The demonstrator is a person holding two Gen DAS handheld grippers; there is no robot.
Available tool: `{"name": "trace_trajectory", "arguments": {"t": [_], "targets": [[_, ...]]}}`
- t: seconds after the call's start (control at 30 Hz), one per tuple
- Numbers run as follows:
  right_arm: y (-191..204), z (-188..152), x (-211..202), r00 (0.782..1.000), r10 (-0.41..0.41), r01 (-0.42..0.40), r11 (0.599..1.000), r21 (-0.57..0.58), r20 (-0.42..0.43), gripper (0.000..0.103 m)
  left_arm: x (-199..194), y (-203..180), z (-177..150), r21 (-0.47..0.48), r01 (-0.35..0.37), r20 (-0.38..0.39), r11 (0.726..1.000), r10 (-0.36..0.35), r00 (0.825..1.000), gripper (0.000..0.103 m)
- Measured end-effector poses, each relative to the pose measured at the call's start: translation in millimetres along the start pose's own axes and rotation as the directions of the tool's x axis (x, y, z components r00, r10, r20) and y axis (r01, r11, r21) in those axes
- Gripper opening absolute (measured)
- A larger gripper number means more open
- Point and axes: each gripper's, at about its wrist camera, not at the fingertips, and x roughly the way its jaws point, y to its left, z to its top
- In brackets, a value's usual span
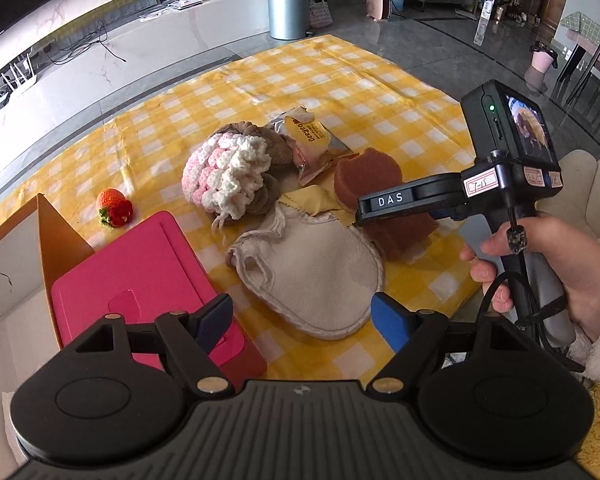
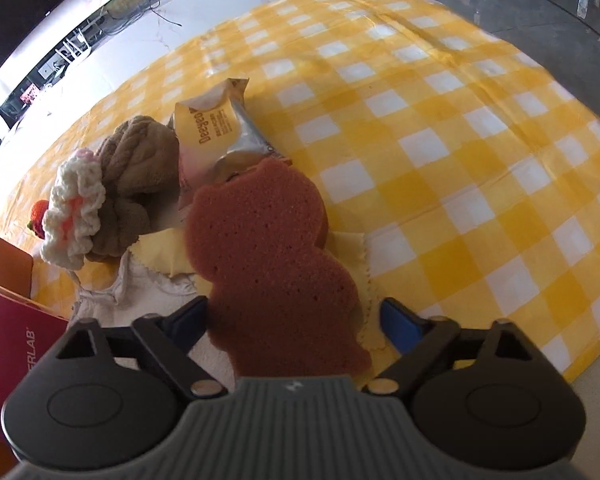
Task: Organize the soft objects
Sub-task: 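Move the right gripper back to the pile and grasp the red sponge, then grasp the beige bath mitt with the left gripper while the right gripper holds the red sponge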
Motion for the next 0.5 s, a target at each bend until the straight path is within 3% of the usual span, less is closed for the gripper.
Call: {"name": "trace_trajectory", "arguments": {"t": [0.03, 0.13, 0.33, 0.5], "targets": [[-0.4, -0.2, -0.9, 1.000, 0.007, -0.007, 1.000, 0.003, 0.003, 0.075, 0.0, -1.7, 0.0, 0.003, -0.007, 0.000, 1.000, 0.007, 1.000, 0.092], [0.1, -2.1, -4.3, 1.000, 0.012, -0.012, 1.000, 0.010, 0.016, 0.073, -3.0, -4.4, -1.3, 0.006, 0.005, 0.004, 1.000, -0.005, 1.000, 0.093], [-7.5, -3.6, -12.0, 0.998, 0.017, -0.021, 0.998, 0.068, 0.052, 0.072, -0.5, -13.8, -6.4, 0.008, 0.036, 0.000, 0.999, -0.036, 0.999, 0.092], [-16.7, -2.5, -9.4, 0.999, 0.021, -0.027, 0.992, 0.122, 0.047, 0.073, 11.1, -21.0, -8.1, -0.050, 0.046, 0.001, 0.998, -0.046, 0.999, 0.092]]}}
